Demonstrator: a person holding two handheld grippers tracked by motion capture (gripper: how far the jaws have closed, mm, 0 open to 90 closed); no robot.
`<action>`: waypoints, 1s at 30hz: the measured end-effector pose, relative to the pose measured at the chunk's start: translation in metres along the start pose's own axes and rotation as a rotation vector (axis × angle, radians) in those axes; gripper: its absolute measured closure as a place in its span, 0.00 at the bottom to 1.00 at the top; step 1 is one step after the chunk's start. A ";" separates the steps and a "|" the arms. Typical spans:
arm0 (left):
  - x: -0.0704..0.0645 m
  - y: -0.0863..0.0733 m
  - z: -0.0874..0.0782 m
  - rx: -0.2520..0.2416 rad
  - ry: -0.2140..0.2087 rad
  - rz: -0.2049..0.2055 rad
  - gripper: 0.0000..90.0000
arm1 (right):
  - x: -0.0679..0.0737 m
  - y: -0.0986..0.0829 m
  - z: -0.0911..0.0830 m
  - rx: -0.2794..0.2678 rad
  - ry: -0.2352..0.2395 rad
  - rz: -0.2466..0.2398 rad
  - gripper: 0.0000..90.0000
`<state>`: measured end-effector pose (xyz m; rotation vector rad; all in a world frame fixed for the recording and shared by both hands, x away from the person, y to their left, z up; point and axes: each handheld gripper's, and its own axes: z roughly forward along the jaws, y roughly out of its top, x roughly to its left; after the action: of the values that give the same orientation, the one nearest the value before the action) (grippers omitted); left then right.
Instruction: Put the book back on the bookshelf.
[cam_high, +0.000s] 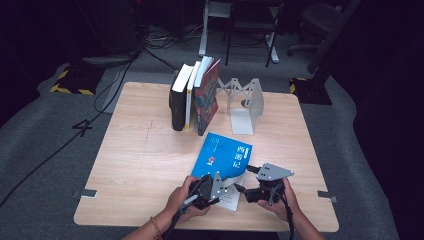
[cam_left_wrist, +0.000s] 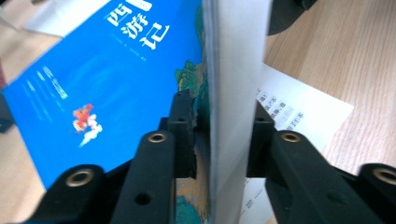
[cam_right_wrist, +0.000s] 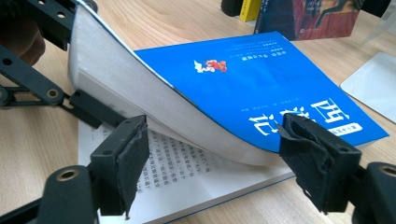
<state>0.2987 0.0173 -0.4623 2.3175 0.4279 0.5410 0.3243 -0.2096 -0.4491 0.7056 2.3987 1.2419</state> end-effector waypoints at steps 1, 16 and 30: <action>0.000 0.000 0.000 -0.007 0.000 0.005 0.82 | -0.001 -0.001 0.000 -0.005 0.003 -0.001 0.29; 0.016 -0.022 -0.025 -0.068 -0.130 -0.034 0.83 | -0.001 -0.005 0.005 0.018 0.032 -0.064 0.27; 0.029 -0.037 -0.044 -0.085 -0.184 -0.061 0.82 | -0.003 -0.003 0.025 0.057 0.093 -0.149 0.36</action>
<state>0.2964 0.0807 -0.4520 2.2408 0.3783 0.3068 0.3386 -0.1961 -0.4651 0.4837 2.5198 1.1735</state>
